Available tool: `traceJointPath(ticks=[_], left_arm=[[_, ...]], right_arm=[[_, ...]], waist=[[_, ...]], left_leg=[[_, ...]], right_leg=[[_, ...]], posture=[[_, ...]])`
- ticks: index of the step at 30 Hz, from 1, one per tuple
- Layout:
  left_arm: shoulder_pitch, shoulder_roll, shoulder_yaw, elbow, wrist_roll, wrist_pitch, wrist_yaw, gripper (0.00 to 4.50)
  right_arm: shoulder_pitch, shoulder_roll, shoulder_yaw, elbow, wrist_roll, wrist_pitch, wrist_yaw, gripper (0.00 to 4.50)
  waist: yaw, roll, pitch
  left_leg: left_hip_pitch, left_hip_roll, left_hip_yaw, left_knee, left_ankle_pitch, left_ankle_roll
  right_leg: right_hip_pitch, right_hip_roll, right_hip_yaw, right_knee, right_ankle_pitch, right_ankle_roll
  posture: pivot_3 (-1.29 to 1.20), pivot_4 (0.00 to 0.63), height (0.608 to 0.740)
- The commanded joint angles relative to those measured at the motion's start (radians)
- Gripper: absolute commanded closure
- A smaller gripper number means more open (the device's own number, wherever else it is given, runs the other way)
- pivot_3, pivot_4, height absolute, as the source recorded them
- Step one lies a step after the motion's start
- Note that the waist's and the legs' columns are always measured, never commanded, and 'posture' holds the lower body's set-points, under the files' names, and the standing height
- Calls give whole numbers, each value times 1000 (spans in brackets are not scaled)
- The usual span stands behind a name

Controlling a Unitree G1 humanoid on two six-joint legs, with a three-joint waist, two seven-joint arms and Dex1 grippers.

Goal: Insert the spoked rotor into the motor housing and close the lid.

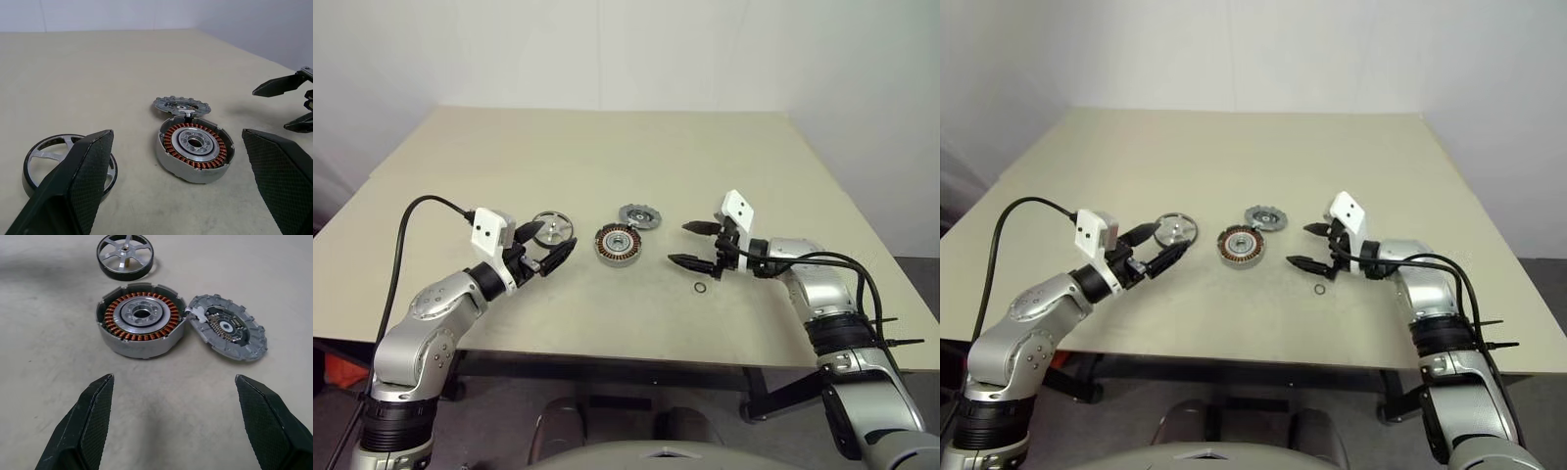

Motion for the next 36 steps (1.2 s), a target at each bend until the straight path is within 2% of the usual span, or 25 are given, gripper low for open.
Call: traceJointPath(ticks=[1,12,24,32,33,36], left_arm=[[-15,6,5,-16,8,-28,-3,29],[-38,17,1,14,22,-40,-17,29],[-52,19,-2,33,41,-50,-29,29],[-54,25,0,36,44,-53,-31,29],[-55,25,0,37,45,-54,-31,0],[-55,27,1,36,45,-54,-29,0]], right_arm=[[-12,-5,-6,-22,10,-12,-1,0],[149,-86,-9,-129,10,5,36,0],[238,-108,-6,-142,1,-38,39,0],[238,-101,-2,-168,-13,-42,8,0],[235,-100,-1,-173,-12,-35,5,393],[230,-101,3,-188,-15,-27,-3,1185]], waist=[[0,0,0],[0,0,0],[1,0,0],[0,0,0],[0,0,0],[0,0,0]], left_leg=[[0,0,0,0,0,0],[0,0,0,0,0,0],[1,0,0,-1,0,0],[1,0,0,-1,0,0],[1,0,0,-1,0,0],[1,0,0,-1,0,0]], right_leg=[[0,0,0,0,0,0],[0,0,0,0,0,0],[1,0,0,-1,0,0],[1,0,0,-1,0,0],[1,0,0,-1,0,0],[1,0,0,-1,0,0]], posture=[[0,0,740],[0,0,740],[0,0,740],[0,0,740],[0,0,740],[0,0,740]])
